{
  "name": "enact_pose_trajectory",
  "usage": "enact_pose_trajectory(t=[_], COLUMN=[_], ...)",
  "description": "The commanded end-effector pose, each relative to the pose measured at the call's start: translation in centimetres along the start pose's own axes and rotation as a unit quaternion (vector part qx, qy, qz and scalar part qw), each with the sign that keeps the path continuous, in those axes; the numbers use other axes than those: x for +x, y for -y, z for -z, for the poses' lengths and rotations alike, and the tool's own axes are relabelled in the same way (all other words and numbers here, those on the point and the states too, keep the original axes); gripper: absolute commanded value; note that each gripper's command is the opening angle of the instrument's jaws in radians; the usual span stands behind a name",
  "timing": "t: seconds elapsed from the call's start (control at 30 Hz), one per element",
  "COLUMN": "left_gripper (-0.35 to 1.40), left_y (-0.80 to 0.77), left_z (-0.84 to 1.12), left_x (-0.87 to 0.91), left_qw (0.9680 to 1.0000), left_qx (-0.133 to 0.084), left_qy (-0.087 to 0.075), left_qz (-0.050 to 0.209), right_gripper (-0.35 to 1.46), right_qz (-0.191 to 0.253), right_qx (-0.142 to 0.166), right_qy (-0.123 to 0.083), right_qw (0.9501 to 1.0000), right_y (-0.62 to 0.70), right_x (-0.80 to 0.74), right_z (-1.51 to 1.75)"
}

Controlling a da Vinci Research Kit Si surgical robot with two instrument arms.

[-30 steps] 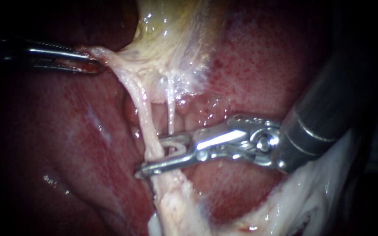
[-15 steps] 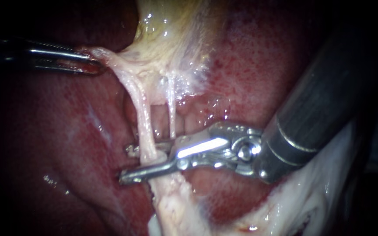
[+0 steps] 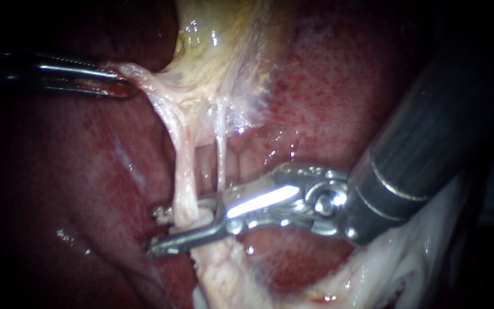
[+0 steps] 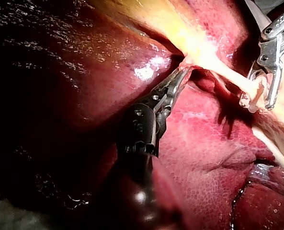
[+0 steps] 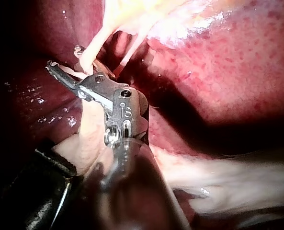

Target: Clipping second clip left tube

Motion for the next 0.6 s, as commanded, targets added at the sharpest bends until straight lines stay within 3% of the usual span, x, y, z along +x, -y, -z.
enact_pose_trajectory(t=[0.03, 0.23, 0.47, 0.6], left_gripper=[-0.35, -0.35, -0.35, -0.35], left_y=[0.0, 0.0, 0.0, 0.0], left_z=[0.0, 0.0, 0.0, 0.0], left_x=[0.0, 0.0, 0.0, 0.0], left_qw=[1.0, 1.0, 1.0, 1.0], left_qx=[0.0, 0.0, 0.0, 0.0], left_qy=[0.0, 0.0, 0.0, 0.0], left_qz=[0.0, 0.0, 0.0, 0.0], right_gripper=[0.16, -0.01, -0.33, -0.35], right_qz=[0.0, 0.0, 0.0, -0.006], right_qx=[0.0, 0.0, 0.001, 0.002], right_qy=[0.0, 0.0, 0.001, 0.001], right_qw=[1.0, 1.0, 1.0, 1.0], right_y=[0.0, 0.0, 0.02, 0.03], right_x=[0.0, -0.01, -0.03, -0.04], right_z=[0.0, 0.01, 0.05, 0.08])
